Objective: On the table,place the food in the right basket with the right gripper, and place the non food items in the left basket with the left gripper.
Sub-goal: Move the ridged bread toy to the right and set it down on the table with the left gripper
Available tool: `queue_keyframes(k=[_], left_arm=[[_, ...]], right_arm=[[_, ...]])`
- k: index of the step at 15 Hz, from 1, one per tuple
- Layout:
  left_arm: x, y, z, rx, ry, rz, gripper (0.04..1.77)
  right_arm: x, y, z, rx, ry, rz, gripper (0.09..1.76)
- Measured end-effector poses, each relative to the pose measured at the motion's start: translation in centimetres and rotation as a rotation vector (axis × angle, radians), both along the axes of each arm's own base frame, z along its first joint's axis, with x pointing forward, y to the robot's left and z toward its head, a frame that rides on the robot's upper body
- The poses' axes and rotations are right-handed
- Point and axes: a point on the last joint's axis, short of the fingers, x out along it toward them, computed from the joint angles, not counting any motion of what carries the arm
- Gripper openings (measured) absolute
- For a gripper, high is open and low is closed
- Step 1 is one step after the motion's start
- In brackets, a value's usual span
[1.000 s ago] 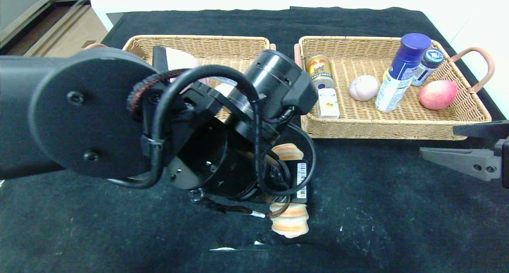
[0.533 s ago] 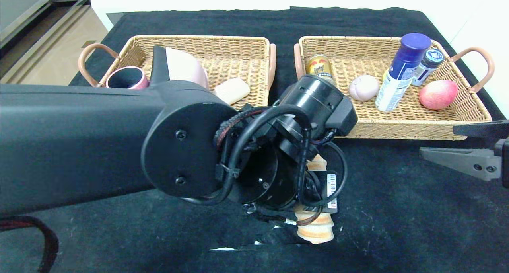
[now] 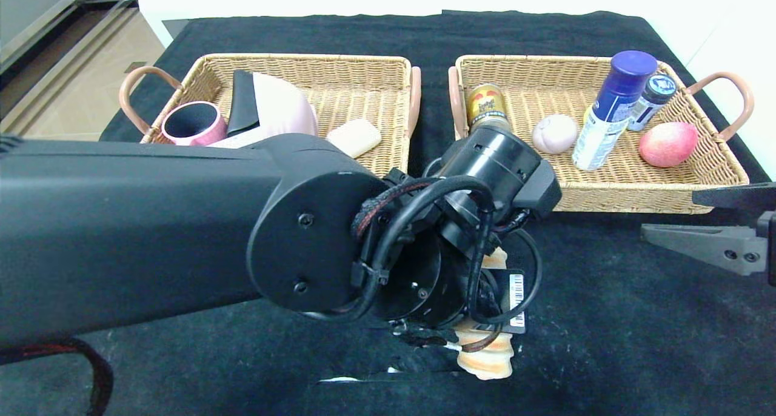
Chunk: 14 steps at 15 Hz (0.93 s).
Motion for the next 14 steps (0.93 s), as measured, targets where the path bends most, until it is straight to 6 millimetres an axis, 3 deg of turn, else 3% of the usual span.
queue_keyframes(k=[3, 6, 14], left_arm=[[-0.21, -0.13, 0.01, 0.000, 0.000, -0.006, 0.93], [-0.23, -0.11, 0.18, -0.005, -0.003, -0.007, 1.18], [-0.28, -0.01, 0.39, -0.009, -0.007, -0.007, 1.52]], right_arm=[[-0.01, 0.00, -0.02, -0.001, 0.000, 0.000, 1.71], [-0.01, 0.00, -0.04, -0.001, 0.001, 0.000, 1.71], [-0.01, 0.01, -0.05, -0.001, 0.001, 0.000, 1.71]])
